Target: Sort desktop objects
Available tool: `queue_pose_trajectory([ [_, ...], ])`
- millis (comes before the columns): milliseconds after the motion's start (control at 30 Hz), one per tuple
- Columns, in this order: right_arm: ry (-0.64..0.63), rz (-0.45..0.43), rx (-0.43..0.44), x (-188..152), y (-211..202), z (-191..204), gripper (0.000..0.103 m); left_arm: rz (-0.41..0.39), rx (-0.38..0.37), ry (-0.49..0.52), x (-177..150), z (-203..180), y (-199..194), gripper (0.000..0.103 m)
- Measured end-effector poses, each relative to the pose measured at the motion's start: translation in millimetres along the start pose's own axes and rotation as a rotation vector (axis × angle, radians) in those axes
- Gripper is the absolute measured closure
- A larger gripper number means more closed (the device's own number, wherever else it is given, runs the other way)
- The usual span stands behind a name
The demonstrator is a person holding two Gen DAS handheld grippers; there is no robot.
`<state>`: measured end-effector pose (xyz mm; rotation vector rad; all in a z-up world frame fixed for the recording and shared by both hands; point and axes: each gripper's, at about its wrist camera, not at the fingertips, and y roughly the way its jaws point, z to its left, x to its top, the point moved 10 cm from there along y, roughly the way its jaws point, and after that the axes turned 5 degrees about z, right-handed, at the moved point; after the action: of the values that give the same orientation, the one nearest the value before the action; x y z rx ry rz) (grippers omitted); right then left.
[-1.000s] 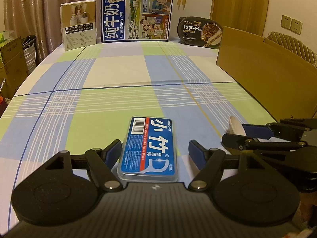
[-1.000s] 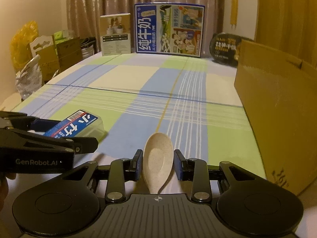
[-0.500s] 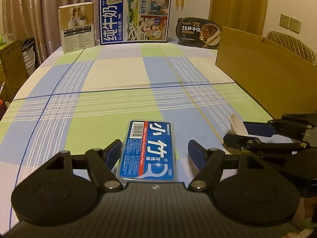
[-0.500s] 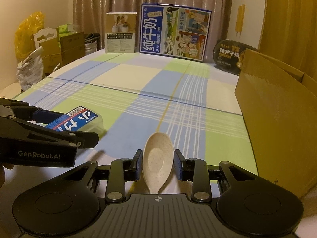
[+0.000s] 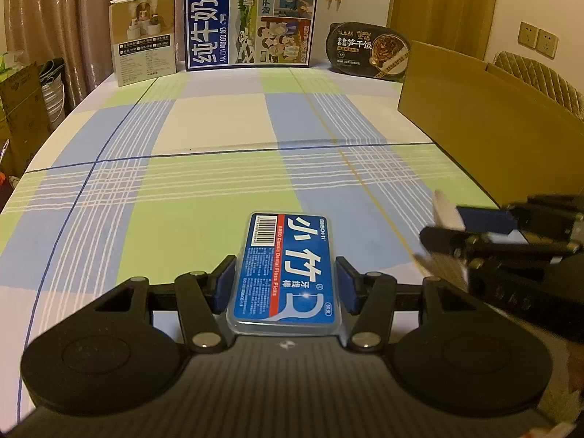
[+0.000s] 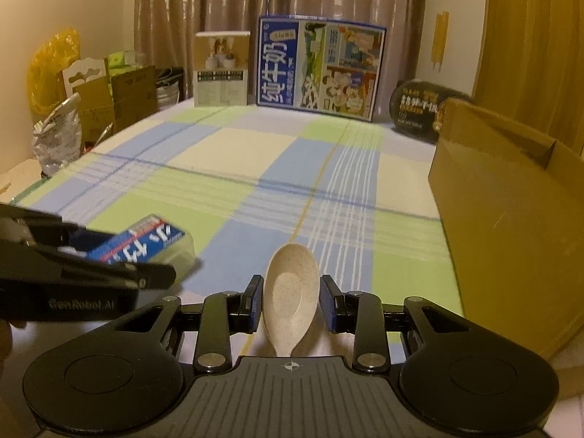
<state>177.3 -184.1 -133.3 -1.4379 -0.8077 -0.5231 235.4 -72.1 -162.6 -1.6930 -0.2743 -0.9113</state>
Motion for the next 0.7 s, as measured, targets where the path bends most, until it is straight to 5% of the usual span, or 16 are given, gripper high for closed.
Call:
queue_pose_trajectory([
  [700,0.064,-0.179,-0.054,40.1,-134.7,-35.6,0.073,-0.059,-0.019,-0.051,28.6,-43.5,-98.3,0.052],
])
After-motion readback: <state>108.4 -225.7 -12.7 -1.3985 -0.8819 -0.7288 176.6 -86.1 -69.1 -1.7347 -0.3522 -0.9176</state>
